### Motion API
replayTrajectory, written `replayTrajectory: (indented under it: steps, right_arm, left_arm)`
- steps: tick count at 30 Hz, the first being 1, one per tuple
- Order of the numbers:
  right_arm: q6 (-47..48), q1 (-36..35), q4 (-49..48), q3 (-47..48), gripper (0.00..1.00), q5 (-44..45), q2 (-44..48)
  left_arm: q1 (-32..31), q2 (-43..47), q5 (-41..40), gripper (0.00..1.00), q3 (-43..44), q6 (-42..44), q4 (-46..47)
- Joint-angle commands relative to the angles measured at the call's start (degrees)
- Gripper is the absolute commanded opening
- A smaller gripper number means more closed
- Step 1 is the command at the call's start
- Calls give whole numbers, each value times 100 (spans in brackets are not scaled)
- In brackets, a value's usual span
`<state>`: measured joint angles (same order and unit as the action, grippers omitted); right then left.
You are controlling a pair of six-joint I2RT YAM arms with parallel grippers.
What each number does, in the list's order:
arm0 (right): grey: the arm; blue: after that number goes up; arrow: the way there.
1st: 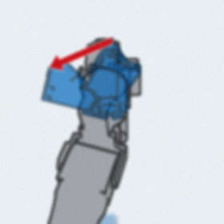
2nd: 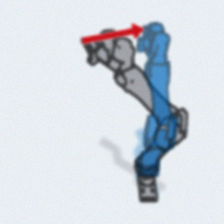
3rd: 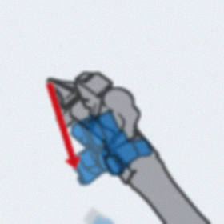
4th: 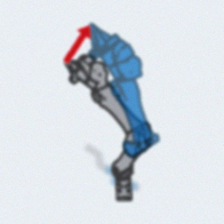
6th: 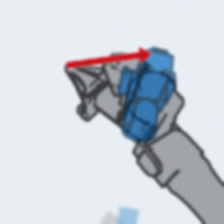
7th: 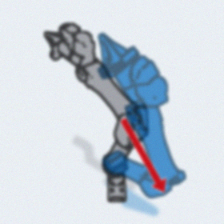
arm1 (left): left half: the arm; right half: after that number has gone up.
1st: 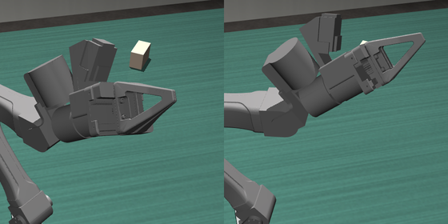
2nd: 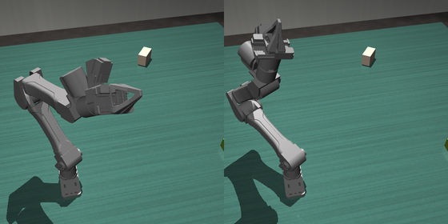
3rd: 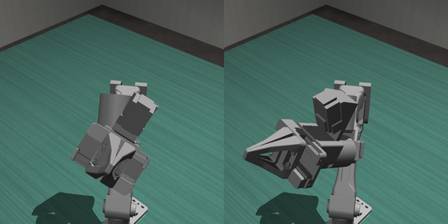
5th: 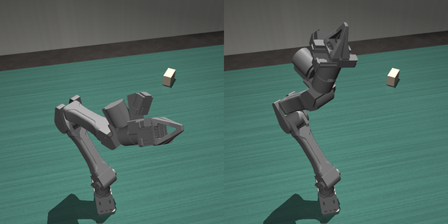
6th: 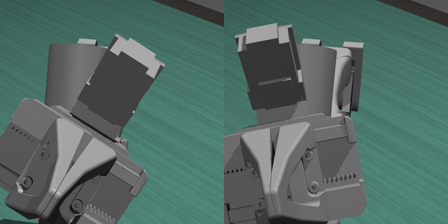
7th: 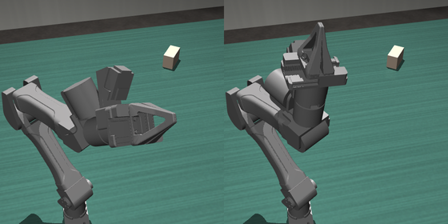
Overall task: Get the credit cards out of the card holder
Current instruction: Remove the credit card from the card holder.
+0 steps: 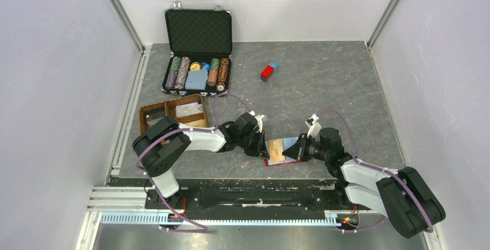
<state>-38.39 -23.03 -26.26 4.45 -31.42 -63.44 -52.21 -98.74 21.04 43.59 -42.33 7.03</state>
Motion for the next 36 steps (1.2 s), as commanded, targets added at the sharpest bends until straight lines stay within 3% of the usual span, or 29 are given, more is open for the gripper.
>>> replayTrajectory:
  steps: [1, 7, 16, 20, 30, 36]
  right_arm:
    - [161, 41, 156, 239, 0, 212, 343]
    - [469, 132, 1230, 408, 0, 822, 756]
    - [409, 301, 1322, 241, 0, 925, 1320]
    - [506, 382, 1825, 500, 0, 1232, 1702]
    - [1075, 448, 2614, 1194, 0, 948, 2009]
    - [1067, 449, 2614, 1208, 0, 593, 1997]
  left_arm:
    - [-79, -134, -503, 13, -123, 35, -396]
    - [-79, -102, -636, 13, -164, 58, -481]
    - [-79, -66, -651, 13, -175, 14, -492]
    - [-79, 68, -610, 14, -40, 31, -617]
    - [-78, 936, -481, 38, 733, 256, -1347]
    - [-68, 1035, -726, 41, 1021, 441, -1556]
